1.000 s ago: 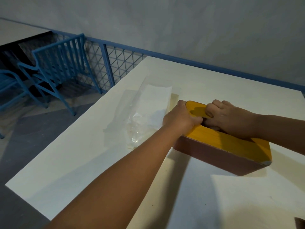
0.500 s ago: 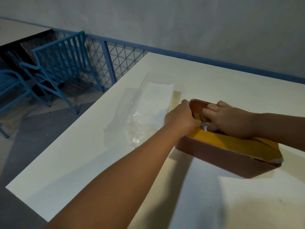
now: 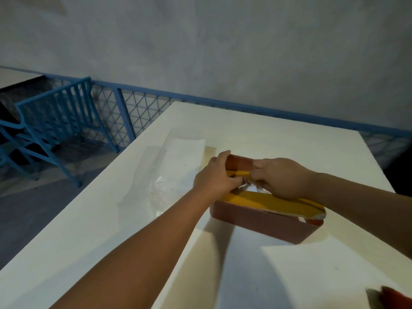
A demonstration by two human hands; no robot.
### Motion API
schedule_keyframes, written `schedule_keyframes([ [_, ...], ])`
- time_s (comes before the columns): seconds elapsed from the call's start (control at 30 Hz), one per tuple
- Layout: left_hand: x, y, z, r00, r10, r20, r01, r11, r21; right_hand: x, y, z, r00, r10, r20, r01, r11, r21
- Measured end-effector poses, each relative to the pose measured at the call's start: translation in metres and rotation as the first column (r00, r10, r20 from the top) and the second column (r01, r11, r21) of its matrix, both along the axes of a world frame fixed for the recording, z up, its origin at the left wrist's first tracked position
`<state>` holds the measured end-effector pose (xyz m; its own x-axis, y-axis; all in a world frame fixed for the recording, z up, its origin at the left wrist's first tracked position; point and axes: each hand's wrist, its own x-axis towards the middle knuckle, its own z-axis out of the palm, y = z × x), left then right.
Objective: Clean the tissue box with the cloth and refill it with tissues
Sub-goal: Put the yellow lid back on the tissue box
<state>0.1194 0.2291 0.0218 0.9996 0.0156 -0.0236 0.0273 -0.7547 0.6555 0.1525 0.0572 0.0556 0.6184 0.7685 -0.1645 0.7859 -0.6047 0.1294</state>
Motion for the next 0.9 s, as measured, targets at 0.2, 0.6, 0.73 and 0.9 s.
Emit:
schedule_keyframes([
  [0.2, 0.002, 0.000, -0.005, 0.999, 0.040, -0.008, -0.040, 0.992, -0.120, -0.018, 0.005, 0.000, 0.964, -0.250, -0.086, 0.261, 0.954, 0.150],
  [0.6, 0.007, 0.001, -0.007, 0.990, 0.129, -0.061, -0.139, 0.968, -0.211, -0.051, 0.018, 0.006, 0.888, -0.433, -0.152, 0.456, 0.871, 0.184],
  [0.73, 0.009, 0.001, -0.006, 0.992, 0.103, -0.076, -0.119, 0.959, -0.258, -0.049, 0.018, 0.003, 0.883, -0.429, -0.192, 0.466, 0.850, 0.244],
  [0.9, 0.006, 0.001, -0.003, 0.984, 0.119, -0.133, -0.143, 0.973, -0.183, -0.049, 0.021, -0.009, 0.880, -0.389, -0.272, 0.462, 0.833, 0.304],
])
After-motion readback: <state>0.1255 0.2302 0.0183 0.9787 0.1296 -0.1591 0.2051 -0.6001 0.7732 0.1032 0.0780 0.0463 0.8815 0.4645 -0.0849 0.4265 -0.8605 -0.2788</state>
